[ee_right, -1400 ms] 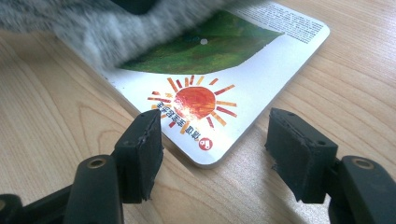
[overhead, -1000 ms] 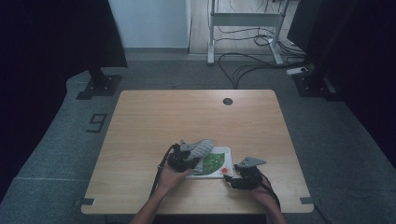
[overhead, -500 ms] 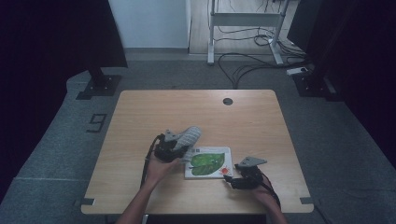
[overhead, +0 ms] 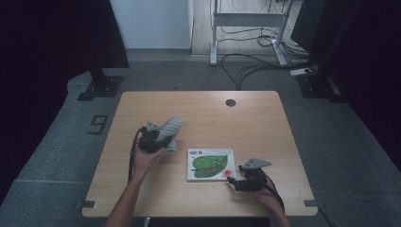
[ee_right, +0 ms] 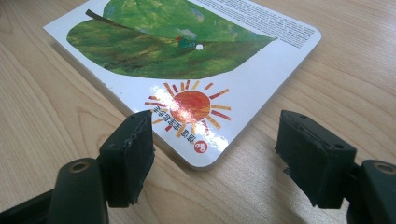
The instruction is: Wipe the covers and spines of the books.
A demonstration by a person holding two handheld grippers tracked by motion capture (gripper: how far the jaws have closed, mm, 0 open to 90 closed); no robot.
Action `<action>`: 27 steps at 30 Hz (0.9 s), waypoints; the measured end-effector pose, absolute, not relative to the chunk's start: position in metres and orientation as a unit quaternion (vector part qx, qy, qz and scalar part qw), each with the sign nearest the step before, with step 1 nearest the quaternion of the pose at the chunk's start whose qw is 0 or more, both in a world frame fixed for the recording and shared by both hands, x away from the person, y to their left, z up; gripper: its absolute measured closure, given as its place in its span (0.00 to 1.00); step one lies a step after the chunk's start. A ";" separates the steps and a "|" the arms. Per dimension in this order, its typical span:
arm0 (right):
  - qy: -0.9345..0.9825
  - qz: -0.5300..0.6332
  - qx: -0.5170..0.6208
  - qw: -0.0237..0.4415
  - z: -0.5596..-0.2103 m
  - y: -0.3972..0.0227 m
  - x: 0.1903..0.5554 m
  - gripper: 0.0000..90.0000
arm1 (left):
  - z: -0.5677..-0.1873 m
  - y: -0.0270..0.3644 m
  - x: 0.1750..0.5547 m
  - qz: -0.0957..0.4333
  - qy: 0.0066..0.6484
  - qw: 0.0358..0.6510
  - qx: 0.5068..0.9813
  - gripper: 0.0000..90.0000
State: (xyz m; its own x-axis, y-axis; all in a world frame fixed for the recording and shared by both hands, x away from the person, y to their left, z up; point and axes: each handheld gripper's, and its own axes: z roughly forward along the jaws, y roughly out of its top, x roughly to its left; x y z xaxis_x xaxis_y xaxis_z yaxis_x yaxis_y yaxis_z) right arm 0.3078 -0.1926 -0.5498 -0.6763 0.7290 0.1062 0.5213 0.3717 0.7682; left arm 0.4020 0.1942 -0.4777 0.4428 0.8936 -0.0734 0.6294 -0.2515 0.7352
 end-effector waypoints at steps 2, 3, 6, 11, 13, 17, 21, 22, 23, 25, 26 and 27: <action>0.818 0.411 0.382 0.127 -0.550 -0.193 0.308 0.30 | -0.479 0.200 0.405 0.187 0.501 0.356 0.766 0.73; 0.817 0.412 0.382 0.128 -0.549 -0.193 0.307 0.30 | -0.480 0.203 0.407 0.189 0.505 0.355 0.763 0.73; 0.817 0.413 0.382 0.130 -0.549 -0.193 0.307 0.30 | -0.485 0.211 0.413 0.194 0.515 0.350 0.758 0.73; 0.801 0.437 0.391 0.123 -0.543 -0.196 0.308 0.30 | -0.502 0.218 0.425 0.194 0.533 0.318 0.760 0.71; 0.798 0.440 0.391 0.131 -0.540 -0.197 0.307 0.30 | -0.512 0.216 0.429 0.182 0.535 0.302 0.767 0.64; 0.792 0.444 0.393 0.144 -0.538 -0.201 0.305 0.31 | -0.521 0.209 0.430 0.187 0.536 0.287 0.771 0.48; 0.793 0.444 0.390 0.147 -0.540 -0.202 0.305 0.30 | -0.516 0.207 0.427 0.206 0.528 0.291 0.770 0.33; 0.793 0.444 0.389 0.152 -0.539 -0.202 0.305 0.30 | -0.515 0.208 0.426 0.207 0.529 0.295 0.768 0.28; 0.790 0.448 0.390 0.153 -0.538 -0.203 0.305 0.30 | -0.511 0.209 0.424 0.207 0.528 0.303 0.766 0.26; 0.788 0.451 0.390 0.156 -0.538 -0.204 0.305 0.30 | -0.505 0.210 0.420 0.212 0.520 0.317 0.764 0.25; 0.785 0.454 0.391 0.158 -0.537 -0.205 0.304 0.30 | -0.502 0.211 0.417 0.214 0.517 0.324 0.763 0.24; 0.784 0.455 0.391 0.159 -0.536 -0.205 0.304 0.30 | -0.498 0.211 0.414 0.217 0.512 0.333 0.761 0.23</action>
